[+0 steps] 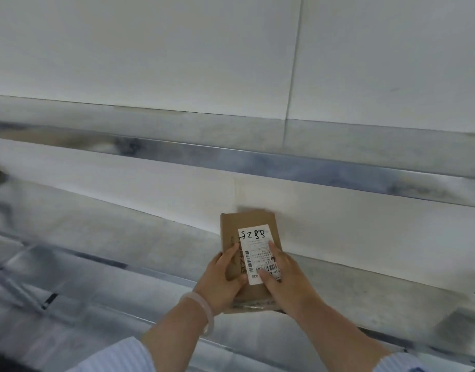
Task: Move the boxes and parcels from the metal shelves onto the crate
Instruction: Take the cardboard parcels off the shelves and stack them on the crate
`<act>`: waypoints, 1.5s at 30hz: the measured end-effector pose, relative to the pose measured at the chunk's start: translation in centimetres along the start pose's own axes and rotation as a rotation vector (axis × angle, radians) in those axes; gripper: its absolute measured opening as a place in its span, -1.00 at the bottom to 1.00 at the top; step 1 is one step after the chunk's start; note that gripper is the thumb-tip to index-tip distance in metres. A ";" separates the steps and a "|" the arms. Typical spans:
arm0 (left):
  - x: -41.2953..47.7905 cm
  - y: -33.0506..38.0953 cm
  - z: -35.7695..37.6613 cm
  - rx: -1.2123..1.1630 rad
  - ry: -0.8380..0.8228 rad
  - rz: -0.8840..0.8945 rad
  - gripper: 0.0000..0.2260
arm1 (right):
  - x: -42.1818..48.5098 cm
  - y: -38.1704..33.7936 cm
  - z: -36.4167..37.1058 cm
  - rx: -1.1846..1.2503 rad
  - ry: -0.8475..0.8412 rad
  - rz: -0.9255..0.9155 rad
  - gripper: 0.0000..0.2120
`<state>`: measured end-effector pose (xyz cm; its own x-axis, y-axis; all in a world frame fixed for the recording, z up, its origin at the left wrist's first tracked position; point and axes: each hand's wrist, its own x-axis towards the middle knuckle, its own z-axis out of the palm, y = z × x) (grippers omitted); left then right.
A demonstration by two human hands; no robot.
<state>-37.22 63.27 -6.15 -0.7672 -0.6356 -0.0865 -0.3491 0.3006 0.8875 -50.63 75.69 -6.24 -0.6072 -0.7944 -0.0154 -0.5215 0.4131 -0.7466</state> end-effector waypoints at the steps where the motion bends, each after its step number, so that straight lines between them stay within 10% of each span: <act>1: -0.6 -0.6 -1.8 -0.003 0.028 0.004 -0.38 | 0.4 -1.5 1.2 0.007 -0.009 -0.037 -0.36; 23: -27.0 -20.2 -41.2 -0.135 0.761 -0.279 -0.28 | -3.8 -37.7 39.7 0.319 -0.492 -0.403 -0.30; 33: -33.6 -26.5 -51.3 -0.122 0.751 -0.435 -0.40 | 1.4 -47.4 48.4 0.370 -0.584 -0.335 -0.06; 37: -33.9 -27.7 -54.6 -0.083 0.774 -0.513 -0.43 | 4.5 -50.8 52.0 0.267 -0.756 -0.344 -0.37; 45: -32.7 -29.4 -58.8 -0.048 1.405 -0.571 -0.17 | 7.3 -56.3 59.6 0.400 -0.873 -0.269 -0.52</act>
<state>29.78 33.40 -2.81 0.5907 -0.8053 0.0504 -0.3743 -0.2181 0.9013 9.98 20.07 -3.96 0.2391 -0.9547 -0.1771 -0.2394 0.1188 -0.9636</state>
